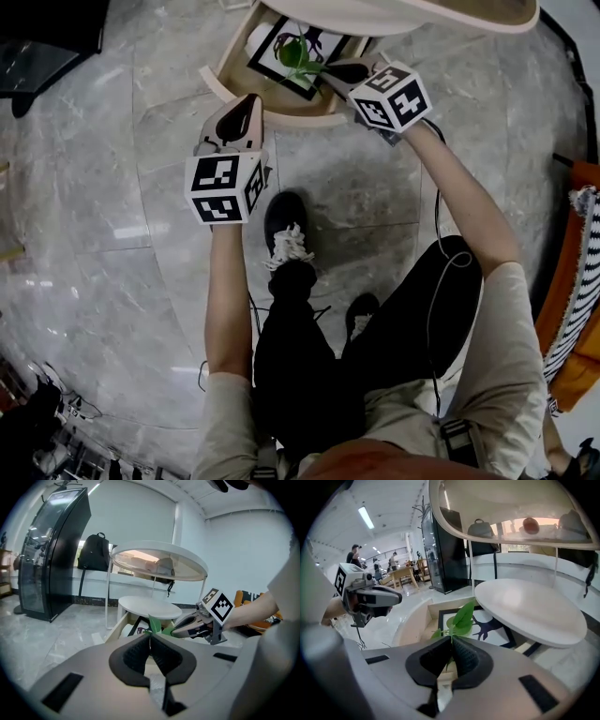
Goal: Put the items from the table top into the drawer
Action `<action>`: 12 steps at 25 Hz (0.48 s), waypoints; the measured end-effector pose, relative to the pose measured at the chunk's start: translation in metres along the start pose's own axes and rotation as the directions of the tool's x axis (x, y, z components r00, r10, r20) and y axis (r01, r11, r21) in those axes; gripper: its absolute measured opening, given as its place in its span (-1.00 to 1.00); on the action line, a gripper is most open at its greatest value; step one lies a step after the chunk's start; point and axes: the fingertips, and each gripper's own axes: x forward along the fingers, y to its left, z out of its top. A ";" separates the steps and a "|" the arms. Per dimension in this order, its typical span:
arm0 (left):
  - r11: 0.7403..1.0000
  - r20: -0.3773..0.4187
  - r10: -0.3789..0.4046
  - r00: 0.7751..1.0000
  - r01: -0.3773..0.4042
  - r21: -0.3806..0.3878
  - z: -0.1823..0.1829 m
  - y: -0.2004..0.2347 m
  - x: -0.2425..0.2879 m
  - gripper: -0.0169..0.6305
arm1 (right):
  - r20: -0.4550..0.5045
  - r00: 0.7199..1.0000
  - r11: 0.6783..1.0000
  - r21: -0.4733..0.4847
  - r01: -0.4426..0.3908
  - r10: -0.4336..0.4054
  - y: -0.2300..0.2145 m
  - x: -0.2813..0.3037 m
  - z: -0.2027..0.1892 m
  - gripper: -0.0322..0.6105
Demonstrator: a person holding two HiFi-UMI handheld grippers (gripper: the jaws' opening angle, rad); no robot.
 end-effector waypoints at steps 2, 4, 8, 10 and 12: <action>1.000 -0.002 -0.001 1.000 0.001 -0.004 -0.004 -0.002 -0.002 -0.88 | -0.020 1.000 1.000 -0.007 0.022 -0.022 -0.002 0.000 -0.009 -0.78; 1.000 -0.003 -0.001 1.000 0.001 -0.006 -0.008 -0.003 -0.002 -0.88 | -0.029 0.999 0.999 -0.026 0.038 -0.038 -0.002 0.002 -0.015 -0.78; 1.000 -0.007 -0.004 1.000 0.004 -0.008 -0.014 -0.004 -0.003 -0.88 | -0.039 0.999 0.999 -0.033 0.031 -0.032 0.004 0.007 -0.019 -0.78; 1.000 -0.011 -0.007 1.000 0.007 -0.011 -0.016 -0.005 -0.003 -0.88 | -0.040 0.999 0.999 -0.029 0.037 -0.038 0.004 0.007 -0.019 -0.77; 1.000 -0.013 -0.010 1.000 0.010 -0.012 -0.017 -0.006 -0.003 -0.88 | -0.039 0.998 0.999 -0.023 0.042 -0.043 0.003 0.005 -0.020 -0.77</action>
